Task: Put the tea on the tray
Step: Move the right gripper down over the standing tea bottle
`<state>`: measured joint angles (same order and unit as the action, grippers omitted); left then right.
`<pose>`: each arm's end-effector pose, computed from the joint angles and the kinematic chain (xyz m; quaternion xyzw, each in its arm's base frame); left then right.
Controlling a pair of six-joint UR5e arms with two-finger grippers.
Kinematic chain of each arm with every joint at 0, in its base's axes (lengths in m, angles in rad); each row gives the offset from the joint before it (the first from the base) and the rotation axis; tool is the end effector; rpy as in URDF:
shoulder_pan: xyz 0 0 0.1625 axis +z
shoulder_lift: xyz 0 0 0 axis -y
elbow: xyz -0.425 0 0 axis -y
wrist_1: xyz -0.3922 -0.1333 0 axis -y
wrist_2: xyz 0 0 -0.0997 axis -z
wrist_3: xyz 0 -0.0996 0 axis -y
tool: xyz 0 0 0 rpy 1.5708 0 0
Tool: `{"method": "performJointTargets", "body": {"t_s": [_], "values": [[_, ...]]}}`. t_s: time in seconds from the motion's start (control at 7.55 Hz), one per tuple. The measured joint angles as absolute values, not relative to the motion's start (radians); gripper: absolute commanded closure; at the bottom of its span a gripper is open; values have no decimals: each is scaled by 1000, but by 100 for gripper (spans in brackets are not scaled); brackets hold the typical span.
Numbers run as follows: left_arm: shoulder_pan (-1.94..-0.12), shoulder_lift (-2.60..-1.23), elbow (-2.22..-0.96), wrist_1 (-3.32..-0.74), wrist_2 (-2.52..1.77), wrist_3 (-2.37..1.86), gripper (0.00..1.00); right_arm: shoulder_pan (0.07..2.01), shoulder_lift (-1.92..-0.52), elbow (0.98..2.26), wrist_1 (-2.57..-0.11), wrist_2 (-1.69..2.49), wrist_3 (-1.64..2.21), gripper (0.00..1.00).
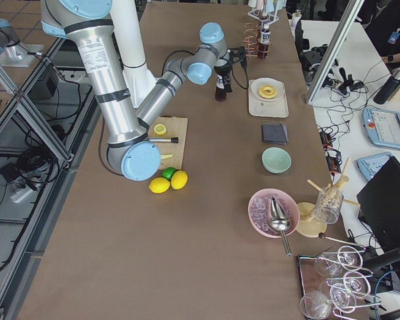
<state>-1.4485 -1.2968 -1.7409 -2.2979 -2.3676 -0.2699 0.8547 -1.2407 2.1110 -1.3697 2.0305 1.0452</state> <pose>-0.0132 -0.4013 0.6107 0.2052 0.4172 0.0539 0.8837 -0.2719 -0.4483 0.2199 0.1653 -0.5080 0.0224 0.8450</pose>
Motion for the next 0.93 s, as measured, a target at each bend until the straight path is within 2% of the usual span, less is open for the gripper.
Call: {"method": "performJointTargets", "body": {"t_s": [0.4, 0.93], "values": [[-1487, -1270, -1690, -2305, -2371, -210, 0, 614, -931, 2113, -1741, 1792, 1140, 0], [-1501, -1260, -1679, -2306, -2372, -202, 0, 516, -788, 1974, -1822, 1649, 1226, 2]]}}
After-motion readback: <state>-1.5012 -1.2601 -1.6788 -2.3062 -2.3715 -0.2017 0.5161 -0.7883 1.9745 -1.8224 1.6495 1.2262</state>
